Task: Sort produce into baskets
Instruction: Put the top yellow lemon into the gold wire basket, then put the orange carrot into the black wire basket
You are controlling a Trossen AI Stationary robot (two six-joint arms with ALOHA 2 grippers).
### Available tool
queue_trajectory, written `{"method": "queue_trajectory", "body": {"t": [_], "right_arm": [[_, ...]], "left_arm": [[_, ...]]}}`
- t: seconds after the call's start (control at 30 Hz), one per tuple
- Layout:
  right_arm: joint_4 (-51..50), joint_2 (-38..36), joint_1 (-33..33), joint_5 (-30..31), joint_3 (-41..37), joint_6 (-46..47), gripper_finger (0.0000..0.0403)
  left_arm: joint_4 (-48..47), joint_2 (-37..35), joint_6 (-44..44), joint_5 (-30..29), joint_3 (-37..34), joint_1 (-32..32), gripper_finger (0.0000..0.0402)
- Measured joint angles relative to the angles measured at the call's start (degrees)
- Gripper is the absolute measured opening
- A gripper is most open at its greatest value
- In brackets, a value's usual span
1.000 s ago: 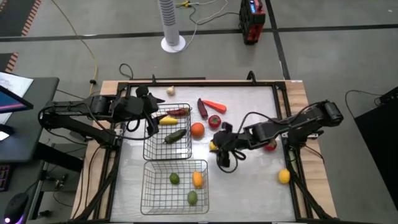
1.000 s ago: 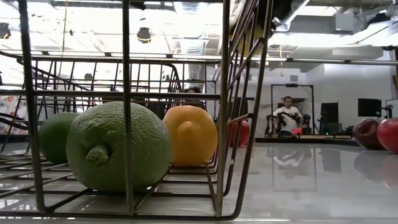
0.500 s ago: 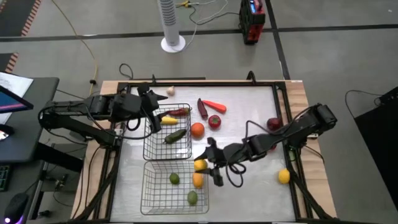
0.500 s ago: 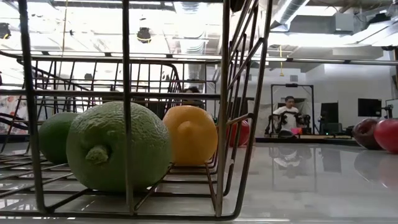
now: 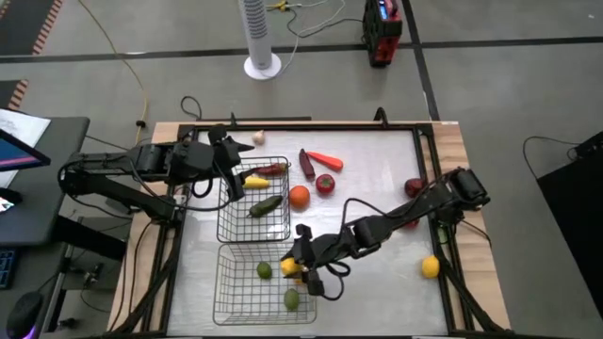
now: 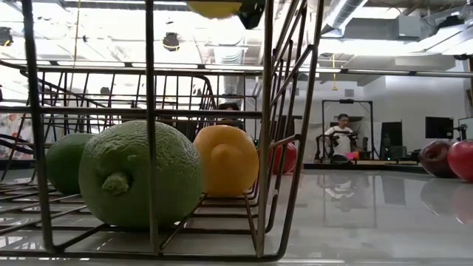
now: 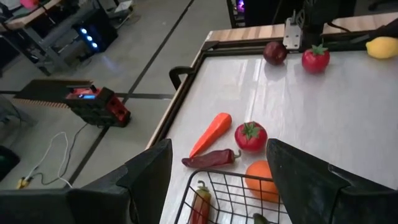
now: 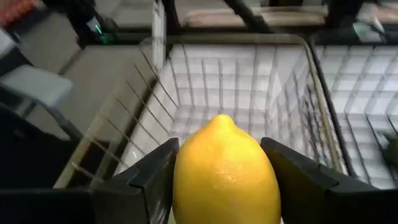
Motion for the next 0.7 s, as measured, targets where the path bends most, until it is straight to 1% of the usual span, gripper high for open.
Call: {"method": "queue_trajectory", "body": {"t": [0.07, 0.2, 0.23, 0.3, 0.37, 0.4, 0.43, 0.5, 0.7], "right_arm": [[-0.27, 0.16, -0.40, -0.01, 0.47, 0.15, 0.0268], [-5.99, -2.35, -0.80, 1.29, 0.45, -0.70, 0.0289], [-8.94, -3.52, -0.92, 2.35, 0.39, -0.96, 0.0292], [-11.60, -5.49, -1.26, 4.04, 0.32, -1.55, 0.0295], [-15.70, -7.92, -1.62, 7.79, -0.75, -3.10, 0.0296], [-17.97, -9.19, -2.02, 10.63, -1.56, -3.65, 0.0296], [-19.03, -10.44, -2.49, 13.33, -2.81, -3.92, 0.0296], [-20.26, -12.86, -4.28, 16.59, -6.69, -3.57, 0.0296], [-18.18, -19.01, -13.23, 17.00, -19.25, -0.10, 0.0297]], "left_arm": [[-0.25, 0.00, 0.01, 0.02, 0.00, 0.00, 0.0249], [-0.22, 0.00, -0.07, 0.02, 0.00, 0.00, 0.0249], [-0.23, 0.00, -0.08, 0.07, 0.00, 0.00, 0.0249], [-0.24, 0.00, -0.37, 0.08, 0.00, 0.00, 0.0249], [-0.47, 0.00, -0.72, 0.16, 0.00, 0.00, 0.0249], [-0.53, 0.00, -1.00, 0.24, 0.00, 0.00, 0.0249], [-0.64, 0.00, -1.26, 0.48, 0.00, 0.00, 0.0249], [-0.81, 0.00, -1.60, 1.00, 0.00, 0.00, 0.0249], [-1.02, 0.00, -1.63, 1.67, 0.00, 0.00, 0.0249]]}}
